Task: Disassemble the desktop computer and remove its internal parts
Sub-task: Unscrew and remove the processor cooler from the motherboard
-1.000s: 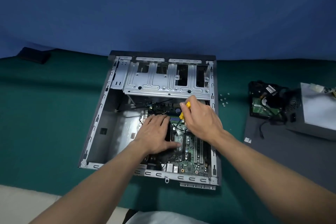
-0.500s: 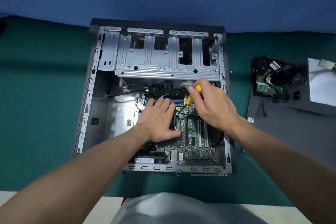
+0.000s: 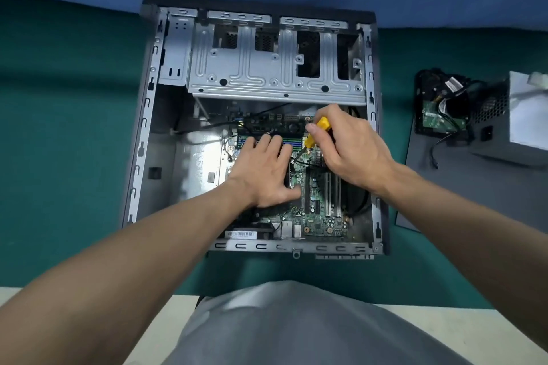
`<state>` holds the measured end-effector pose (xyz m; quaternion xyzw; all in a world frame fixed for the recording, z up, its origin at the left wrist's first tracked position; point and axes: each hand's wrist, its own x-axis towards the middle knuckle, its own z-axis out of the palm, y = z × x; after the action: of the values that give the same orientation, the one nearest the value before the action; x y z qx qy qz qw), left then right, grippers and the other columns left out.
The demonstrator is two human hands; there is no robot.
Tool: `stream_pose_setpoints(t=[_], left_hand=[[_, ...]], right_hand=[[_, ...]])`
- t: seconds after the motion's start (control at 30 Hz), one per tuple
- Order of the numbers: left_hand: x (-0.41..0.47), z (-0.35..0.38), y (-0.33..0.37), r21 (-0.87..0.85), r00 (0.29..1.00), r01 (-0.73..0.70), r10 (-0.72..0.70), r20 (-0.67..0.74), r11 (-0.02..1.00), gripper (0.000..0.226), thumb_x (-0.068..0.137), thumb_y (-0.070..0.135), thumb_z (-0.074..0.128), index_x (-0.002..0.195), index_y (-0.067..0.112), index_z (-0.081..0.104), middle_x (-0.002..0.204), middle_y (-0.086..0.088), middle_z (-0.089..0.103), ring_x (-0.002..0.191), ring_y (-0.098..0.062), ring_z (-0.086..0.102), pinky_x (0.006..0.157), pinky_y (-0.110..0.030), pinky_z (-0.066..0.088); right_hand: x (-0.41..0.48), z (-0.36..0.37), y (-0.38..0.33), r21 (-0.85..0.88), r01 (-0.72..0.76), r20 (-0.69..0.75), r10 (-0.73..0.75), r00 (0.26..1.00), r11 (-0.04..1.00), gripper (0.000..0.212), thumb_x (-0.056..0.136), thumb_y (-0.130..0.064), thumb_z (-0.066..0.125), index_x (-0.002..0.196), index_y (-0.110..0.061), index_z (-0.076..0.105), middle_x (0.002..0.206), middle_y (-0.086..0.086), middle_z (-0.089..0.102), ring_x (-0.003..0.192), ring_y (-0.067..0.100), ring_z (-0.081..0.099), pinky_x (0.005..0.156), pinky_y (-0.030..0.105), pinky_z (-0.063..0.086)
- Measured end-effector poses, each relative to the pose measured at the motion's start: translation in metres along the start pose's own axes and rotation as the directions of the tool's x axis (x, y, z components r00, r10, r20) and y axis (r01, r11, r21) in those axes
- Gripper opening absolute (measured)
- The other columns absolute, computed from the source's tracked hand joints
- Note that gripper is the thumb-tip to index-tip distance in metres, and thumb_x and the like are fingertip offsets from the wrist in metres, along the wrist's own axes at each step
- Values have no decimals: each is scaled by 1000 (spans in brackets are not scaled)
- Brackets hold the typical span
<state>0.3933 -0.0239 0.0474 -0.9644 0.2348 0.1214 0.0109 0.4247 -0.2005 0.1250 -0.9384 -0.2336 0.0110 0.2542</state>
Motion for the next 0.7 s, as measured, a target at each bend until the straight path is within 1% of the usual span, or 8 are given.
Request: stream_pose_setpoints(t=[0.07,0.23,0.33,0.4,0.5,0.57,0.63,0.7], left_hand=[[1,-1,2,2,1000,15,-15,18,1000,80,69,81,19,110,15,38,113,-9,44,101,-27,38,84,-47,32],[4,-4,5,9,993,39,-40,110,999,87,71,88,28,117,15,35,126,-11,40,113,-30,37,95,-49,32],[4,-10,3,-17,987,36,-33,158,999,104,63,98,17,120,13,36,125,-9,39,114,-29,37,97,-49,32],[3,-16,1,-41,976,30,-20,218,999,113,57,101,16,125,13,36,126,-8,38,116,-29,36,100,-49,31],[5,-25,-6,-119,948,-5,42,314,993,115,55,99,32,133,14,31,131,-9,37,119,-28,35,104,-48,28],[7,-29,-11,-226,923,18,71,378,974,120,57,93,46,145,16,22,143,-9,34,130,-29,30,110,-48,22],[5,-29,-11,-272,918,83,32,395,959,127,58,89,54,153,20,6,153,-10,26,139,-29,22,115,-46,16],[-2,-26,-5,-263,935,151,-51,352,953,131,59,88,54,154,17,0,156,-10,21,142,-29,18,116,-44,13]], right_hand=[[-1,-1,-2,-2,37,-1,-37,999,999,31,98,-40,36,101,-12,50,74,-13,46,59,18,51,55,27,36],[-4,-1,-5,-12,90,9,-90,996,996,33,98,-38,36,101,-9,52,78,-12,46,62,21,55,56,28,38],[-3,-2,-4,-4,56,15,-56,998,998,34,98,-40,34,102,-11,50,75,-12,45,61,16,47,58,28,34],[-2,-2,-5,9,29,25,-29,999,1000,33,98,-41,33,102,-12,49,73,-12,45,60,16,46,58,28,33],[-3,-3,-4,26,15,36,-16,999,1000,32,98,-41,34,102,-13,48,72,-12,46,60,16,47,58,27,32],[-3,-4,-4,31,8,43,-9,999,999,31,99,-41,34,102,-14,48,71,-12,46,59,16,47,58,27,31],[-3,-4,-5,26,11,41,-12,999,1000,31,99,-41,34,102,-13,47,70,-11,47,58,17,46,57,28,31],[-4,-4,-5,23,22,36,-23,999,999,32,99,-41,33,103,-13,47,70,-11,48,57,17,45,57,27,31]])
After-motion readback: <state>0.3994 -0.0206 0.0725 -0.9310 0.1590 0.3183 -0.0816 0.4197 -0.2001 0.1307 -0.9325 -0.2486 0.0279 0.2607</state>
